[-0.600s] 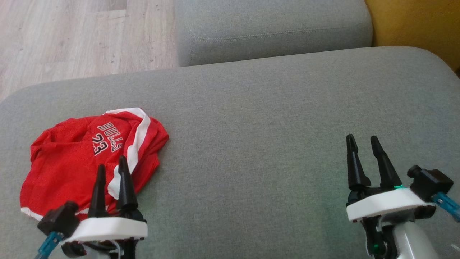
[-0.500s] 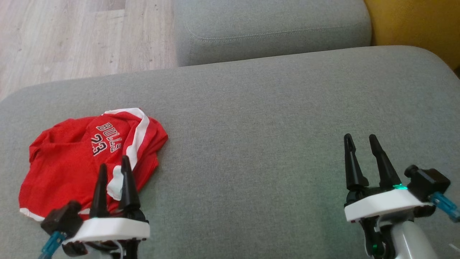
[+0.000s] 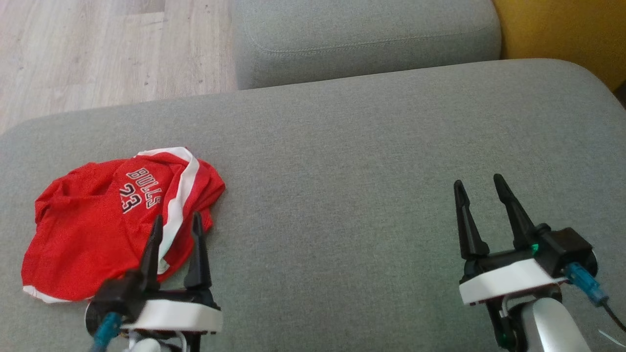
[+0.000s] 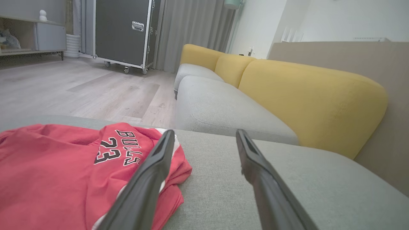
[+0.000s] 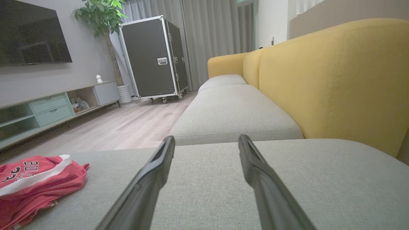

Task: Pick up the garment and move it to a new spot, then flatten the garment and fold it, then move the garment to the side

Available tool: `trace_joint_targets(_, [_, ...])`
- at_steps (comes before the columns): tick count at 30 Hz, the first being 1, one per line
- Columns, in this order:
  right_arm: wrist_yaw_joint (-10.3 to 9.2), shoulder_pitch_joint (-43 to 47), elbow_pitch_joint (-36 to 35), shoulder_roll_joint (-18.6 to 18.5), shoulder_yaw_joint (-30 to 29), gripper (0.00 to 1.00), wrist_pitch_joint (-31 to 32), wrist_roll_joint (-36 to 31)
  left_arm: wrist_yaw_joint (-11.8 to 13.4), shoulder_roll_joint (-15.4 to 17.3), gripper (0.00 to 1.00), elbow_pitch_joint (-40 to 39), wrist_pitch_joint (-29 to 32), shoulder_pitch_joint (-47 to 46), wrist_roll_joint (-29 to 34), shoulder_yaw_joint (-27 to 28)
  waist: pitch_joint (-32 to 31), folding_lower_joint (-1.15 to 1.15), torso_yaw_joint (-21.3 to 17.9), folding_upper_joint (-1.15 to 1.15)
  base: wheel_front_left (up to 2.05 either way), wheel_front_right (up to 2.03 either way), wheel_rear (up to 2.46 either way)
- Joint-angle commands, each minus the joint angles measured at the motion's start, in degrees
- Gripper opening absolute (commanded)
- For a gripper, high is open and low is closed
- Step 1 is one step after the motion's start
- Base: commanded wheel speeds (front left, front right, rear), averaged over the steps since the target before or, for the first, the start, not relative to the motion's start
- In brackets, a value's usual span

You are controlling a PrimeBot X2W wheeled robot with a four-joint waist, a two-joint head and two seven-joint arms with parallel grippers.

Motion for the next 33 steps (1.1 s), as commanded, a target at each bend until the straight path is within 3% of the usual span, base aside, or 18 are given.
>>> trace_joint_targets(1, [-0.03,-2.68,-2.53,-0.42,1.44,1.0,-1.2,-2.82,0.82,1.28,1.0,-2.02,-0.95,-1.95,3.27,0.23,0.01,0.0,-0.05,0.0,0.0,0.0,0.0])
trace_joint_targets(8, [-0.04,-2.6,-3.15,-0.45,1.74,1.0,-2.39,-8.03,3.66,3.11,1.0,-1.23,-2.13,-2.38,9.92,-3.18,0.09,0.0,-0.16,0.0,0.0,0.0,0.0])
trace_joint_targets(12, [-0.04,-2.21,-3.32,-0.46,2.26,1.0,-3.06,-9.4,4.37,2.49,1.0,-2.16,-2.8,-2.18,8.9,-2.97,0.13,0.0,-0.21,0.0,0.0,0.0,0.0])
trace_joint_targets(22, [-0.04,-1.06,-1.52,-0.49,2.46,1.0,-4.92,2.47,-0.21,0.17,1.0,-3.18,-4.64,0.06,5.48,2.08,0.04,0.0,-0.54,0.0,0.0,0.0,0.0])
trace_joint_targets(28, [-0.04,-0.83,2.15,-0.51,2.38,1.0,-5.68,8.26,-1.2,0.03,1.0,-1.52,-5.4,0.68,6.95,2.74,-0.33,0.0,-0.84,0.0,0.0,0.0,0.0])
trace_joint_targets(33, [-0.04,-1.41,3.61,-0.51,2.66,1.0,-5.68,8.91,-1.26,0.01,1.0,-0.8,-5.4,0.54,6.23,2.55,-0.51,0.0,-0.83,0.0,0.0,0.0,0.0])
